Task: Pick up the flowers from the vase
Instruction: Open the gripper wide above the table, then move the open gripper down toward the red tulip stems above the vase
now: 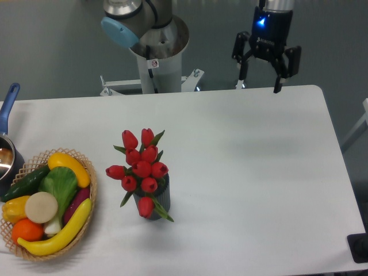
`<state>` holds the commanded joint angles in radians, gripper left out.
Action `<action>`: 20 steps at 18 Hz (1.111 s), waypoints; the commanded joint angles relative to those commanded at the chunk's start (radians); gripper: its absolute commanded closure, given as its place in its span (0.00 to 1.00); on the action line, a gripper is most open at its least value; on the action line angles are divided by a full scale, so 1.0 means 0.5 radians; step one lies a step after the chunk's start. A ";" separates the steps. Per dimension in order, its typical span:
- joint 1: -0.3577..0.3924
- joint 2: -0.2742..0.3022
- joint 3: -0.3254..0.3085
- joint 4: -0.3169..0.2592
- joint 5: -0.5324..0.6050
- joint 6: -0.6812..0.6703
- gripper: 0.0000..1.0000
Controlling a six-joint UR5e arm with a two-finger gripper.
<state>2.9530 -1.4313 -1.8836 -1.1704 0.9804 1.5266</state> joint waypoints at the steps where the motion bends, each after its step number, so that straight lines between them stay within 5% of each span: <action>1: -0.006 0.006 -0.015 0.000 -0.015 -0.025 0.00; 5: -0.095 -0.021 -0.025 0.009 -0.132 -0.169 0.00; 10: -0.166 -0.086 -0.049 0.156 -0.301 -0.212 0.00; 20: -0.393 -0.291 -0.031 0.163 -0.316 -0.004 0.00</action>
<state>2.7566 -1.5769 -1.8989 -1.0891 0.8222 1.5247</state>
